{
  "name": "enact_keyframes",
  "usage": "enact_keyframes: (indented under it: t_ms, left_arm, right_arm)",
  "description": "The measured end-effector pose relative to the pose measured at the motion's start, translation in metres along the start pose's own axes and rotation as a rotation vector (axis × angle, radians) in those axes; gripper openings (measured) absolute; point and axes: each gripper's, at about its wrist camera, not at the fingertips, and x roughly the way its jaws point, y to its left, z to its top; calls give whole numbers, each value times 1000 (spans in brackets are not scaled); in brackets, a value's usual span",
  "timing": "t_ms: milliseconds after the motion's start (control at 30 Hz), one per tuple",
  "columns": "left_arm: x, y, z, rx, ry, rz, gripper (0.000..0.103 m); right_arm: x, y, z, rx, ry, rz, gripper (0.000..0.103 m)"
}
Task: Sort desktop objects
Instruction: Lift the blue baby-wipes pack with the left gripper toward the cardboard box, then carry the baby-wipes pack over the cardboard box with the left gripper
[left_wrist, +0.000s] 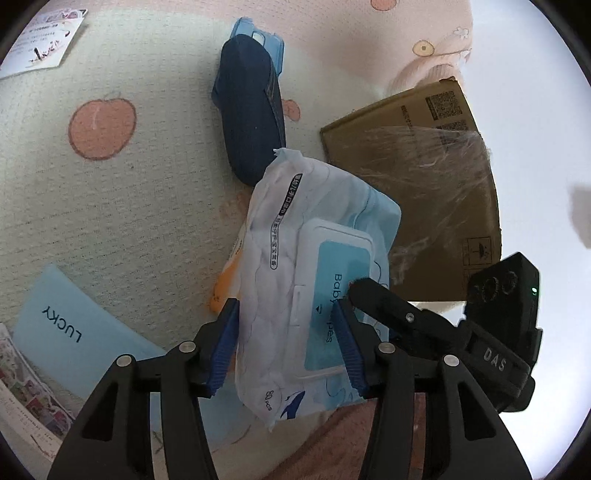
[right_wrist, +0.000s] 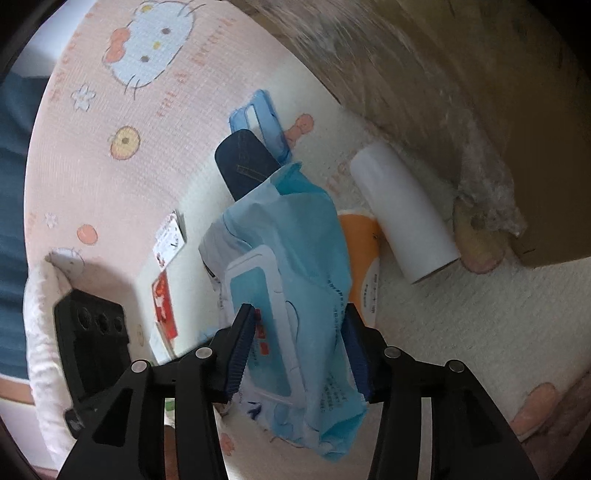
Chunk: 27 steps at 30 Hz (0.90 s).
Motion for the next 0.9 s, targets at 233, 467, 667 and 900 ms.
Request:
enact_keyframes:
  t_ms: [233,467,667,900]
  left_arm:
    - [-8,-7,-7,33,-52,22,42]
    - [-24,-35,-17,110,-119,69,38]
    - [-62,-67,-16,183,-198,66,37]
    - [-99,-113,-7,254,-279,35,37]
  right_arm:
    - [3,-12,4,50,-4,56,45]
    - [-7,12,6,-80,-32,9,44]
    - [-42,32,13,-107,-100,68,44]
    - [-97,62,29,-181,-201,105,44]
